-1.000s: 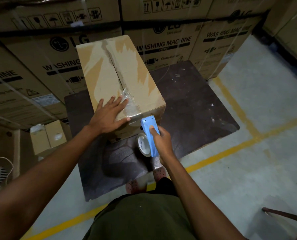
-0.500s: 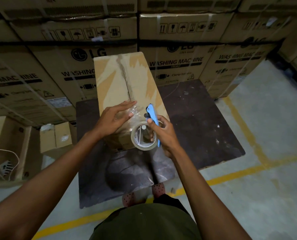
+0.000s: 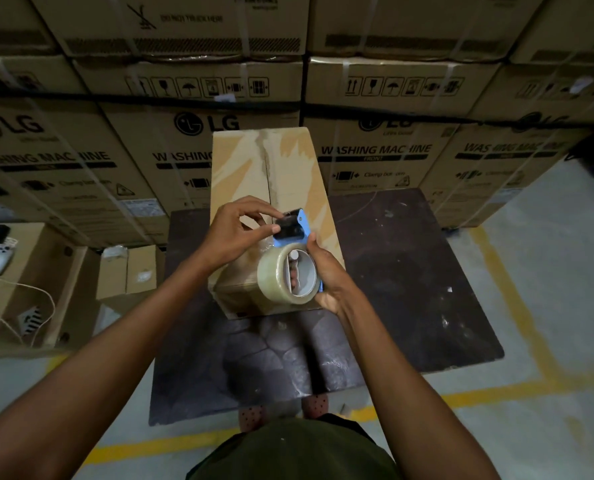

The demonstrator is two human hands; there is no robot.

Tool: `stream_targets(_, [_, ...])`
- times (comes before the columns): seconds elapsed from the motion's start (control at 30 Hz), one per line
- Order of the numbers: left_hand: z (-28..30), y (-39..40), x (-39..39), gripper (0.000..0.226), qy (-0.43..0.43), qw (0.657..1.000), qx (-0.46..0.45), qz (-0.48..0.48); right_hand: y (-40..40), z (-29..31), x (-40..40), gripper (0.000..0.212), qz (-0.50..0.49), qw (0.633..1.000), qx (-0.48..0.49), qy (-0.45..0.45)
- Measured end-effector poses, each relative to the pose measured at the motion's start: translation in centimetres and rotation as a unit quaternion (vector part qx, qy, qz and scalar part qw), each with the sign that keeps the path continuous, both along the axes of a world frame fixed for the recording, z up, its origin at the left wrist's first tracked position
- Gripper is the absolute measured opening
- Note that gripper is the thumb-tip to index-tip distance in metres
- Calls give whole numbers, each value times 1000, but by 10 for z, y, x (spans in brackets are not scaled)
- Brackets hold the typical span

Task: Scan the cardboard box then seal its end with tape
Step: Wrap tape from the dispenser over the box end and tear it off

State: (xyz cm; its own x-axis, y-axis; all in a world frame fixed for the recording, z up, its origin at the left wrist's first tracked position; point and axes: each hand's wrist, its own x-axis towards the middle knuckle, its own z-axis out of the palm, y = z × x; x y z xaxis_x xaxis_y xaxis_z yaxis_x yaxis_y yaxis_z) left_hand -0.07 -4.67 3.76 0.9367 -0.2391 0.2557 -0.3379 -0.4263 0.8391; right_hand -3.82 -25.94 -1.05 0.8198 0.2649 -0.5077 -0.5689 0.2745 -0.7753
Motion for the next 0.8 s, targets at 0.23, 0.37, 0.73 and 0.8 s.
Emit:
stream_targets(0.23, [13, 5, 11, 14, 19, 1000, 10, 21, 2, -9, 16, 78, 9, 999, 38, -12])
stream_targets(0.37, [15, 3, 14, 29, 39, 996, -71, 37, 5, -3, 23, 65, 0, 999, -13, -31])
stream_targets(0.73, [7, -10, 23, 55, 74, 991, -78, 82, 22, 7, 38, 50, -40, 972, -125, -195])
stream_targets(0.8, [5, -9, 26, 50, 79, 991, -69, 89, 20, 5, 41, 39, -67, 964, -143, -213])
